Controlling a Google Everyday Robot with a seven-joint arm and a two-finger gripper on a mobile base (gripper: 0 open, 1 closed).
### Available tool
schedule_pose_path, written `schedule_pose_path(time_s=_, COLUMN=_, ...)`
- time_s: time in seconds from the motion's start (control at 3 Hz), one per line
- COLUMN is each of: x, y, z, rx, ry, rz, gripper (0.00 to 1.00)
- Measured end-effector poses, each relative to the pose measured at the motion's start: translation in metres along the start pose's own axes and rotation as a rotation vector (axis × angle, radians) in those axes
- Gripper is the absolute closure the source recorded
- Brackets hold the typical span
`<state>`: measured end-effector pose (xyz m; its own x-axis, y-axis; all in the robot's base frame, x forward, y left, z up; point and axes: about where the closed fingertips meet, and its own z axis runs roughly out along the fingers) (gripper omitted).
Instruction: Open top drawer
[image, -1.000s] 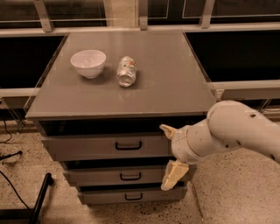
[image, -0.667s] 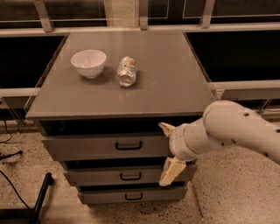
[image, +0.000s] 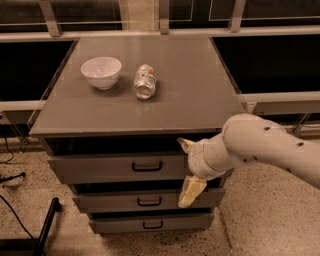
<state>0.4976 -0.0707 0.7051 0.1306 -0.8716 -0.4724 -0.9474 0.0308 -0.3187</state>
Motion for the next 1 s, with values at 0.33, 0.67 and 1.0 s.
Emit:
schedule_pose_path(time_s=0.33, x=0.004, y=-0.005, z=0.012, rx=-0.012, ry=0.034, rz=-0.009, gripper=0.0)
schedule_pose_path(time_s=0.67, x=0.011, y=-0.007, z=0.025, rx=-0.036, ry=0.077, rz=-0.008, gripper=0.0)
schedule_pose_path(time_s=1.0, x=0.02, y=-0.006, z=0.035, rx=-0.068, ry=0.115, rz=0.002, gripper=0.0)
